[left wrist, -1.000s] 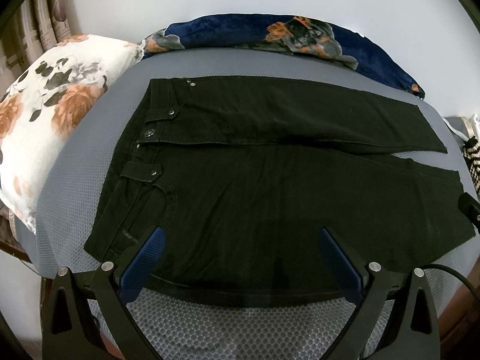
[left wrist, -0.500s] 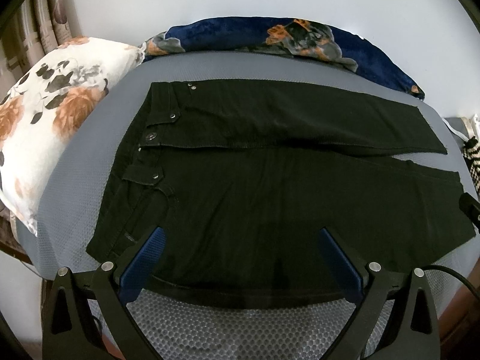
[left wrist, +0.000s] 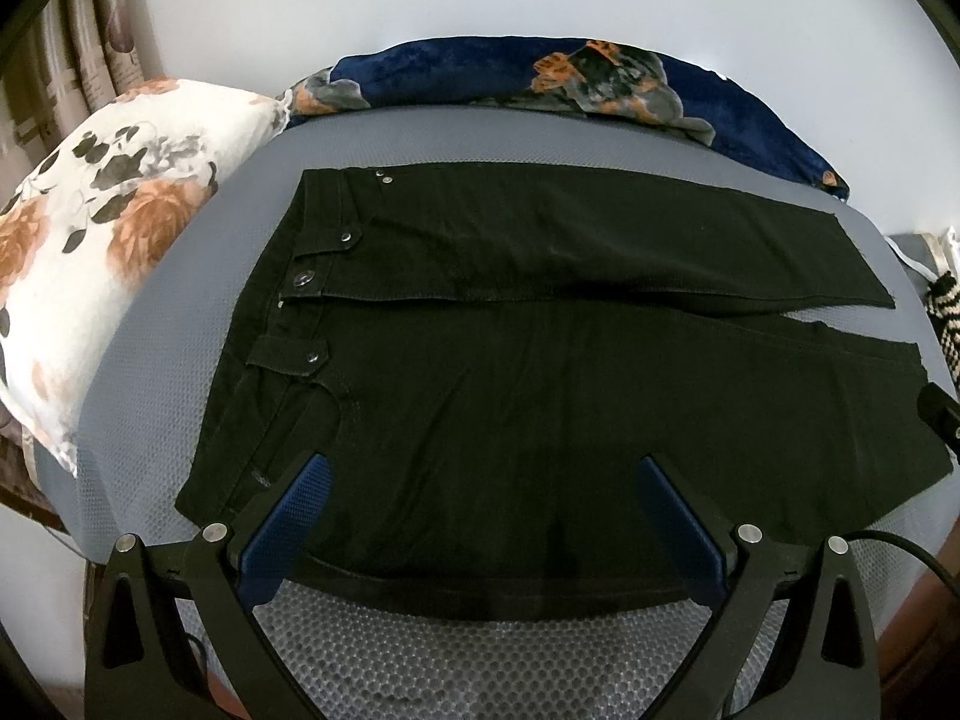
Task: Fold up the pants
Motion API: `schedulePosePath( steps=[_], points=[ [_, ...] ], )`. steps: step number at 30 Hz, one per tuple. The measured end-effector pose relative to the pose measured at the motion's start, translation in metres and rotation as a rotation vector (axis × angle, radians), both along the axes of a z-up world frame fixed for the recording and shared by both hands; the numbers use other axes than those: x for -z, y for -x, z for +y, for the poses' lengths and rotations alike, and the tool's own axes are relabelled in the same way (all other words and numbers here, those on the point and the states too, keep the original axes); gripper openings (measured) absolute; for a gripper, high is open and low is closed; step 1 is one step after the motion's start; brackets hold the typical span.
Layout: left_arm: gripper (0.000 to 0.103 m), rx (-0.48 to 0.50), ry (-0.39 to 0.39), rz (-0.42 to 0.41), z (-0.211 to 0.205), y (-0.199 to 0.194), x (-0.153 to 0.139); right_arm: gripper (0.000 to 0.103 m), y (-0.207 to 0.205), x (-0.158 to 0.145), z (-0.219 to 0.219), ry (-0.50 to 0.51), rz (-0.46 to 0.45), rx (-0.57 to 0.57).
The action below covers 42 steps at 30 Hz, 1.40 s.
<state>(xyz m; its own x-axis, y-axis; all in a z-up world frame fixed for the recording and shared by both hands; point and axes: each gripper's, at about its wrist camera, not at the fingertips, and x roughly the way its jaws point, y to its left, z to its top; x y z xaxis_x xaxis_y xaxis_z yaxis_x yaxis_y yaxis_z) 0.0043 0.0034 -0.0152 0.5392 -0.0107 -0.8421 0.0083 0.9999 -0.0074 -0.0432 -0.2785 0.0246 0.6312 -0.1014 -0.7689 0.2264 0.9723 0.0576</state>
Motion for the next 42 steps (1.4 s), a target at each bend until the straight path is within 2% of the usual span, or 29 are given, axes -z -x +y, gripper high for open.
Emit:
schedulePosePath(
  steps=[20, 25, 30, 32, 34, 40, 42],
  points=[
    [0.101, -0.005, 0.0, -0.003, 0.002, -0.001, 0.0, 0.102, -0.008, 0.003, -0.005, -0.007, 0.012, 0.023],
    [0.101, -0.023, 0.009, -0.009, 0.011, -0.011, 0.0, 0.103, -0.015, 0.003, -0.006, -0.028, 0.015, 0.041],
    [0.101, -0.049, 0.016, -0.046, 0.038, -0.037, -0.004, 0.103, -0.026, -0.001, -0.009, -0.068, -0.024, 0.01],
    [0.101, -0.059, 0.03, -0.068, 0.053, -0.05, -0.007, 0.103, -0.032, -0.005, -0.013, -0.129, -0.071, -0.013],
    [0.101, -0.067, 0.058, -0.078, 0.071, -0.066, -0.01, 0.103, -0.039, -0.008, -0.017, -0.18, -0.1, -0.026],
    [0.1, -0.083, 0.156, -0.093, 0.123, -0.119, -0.012, 0.103, -0.072, -0.011, -0.02, -0.239, -0.113, -0.046],
    [0.088, -0.091, 0.186, -0.092, 0.138, -0.135, -0.008, 0.103, -0.086, -0.009, -0.019, -0.263, -0.107, -0.055]
  ],
)
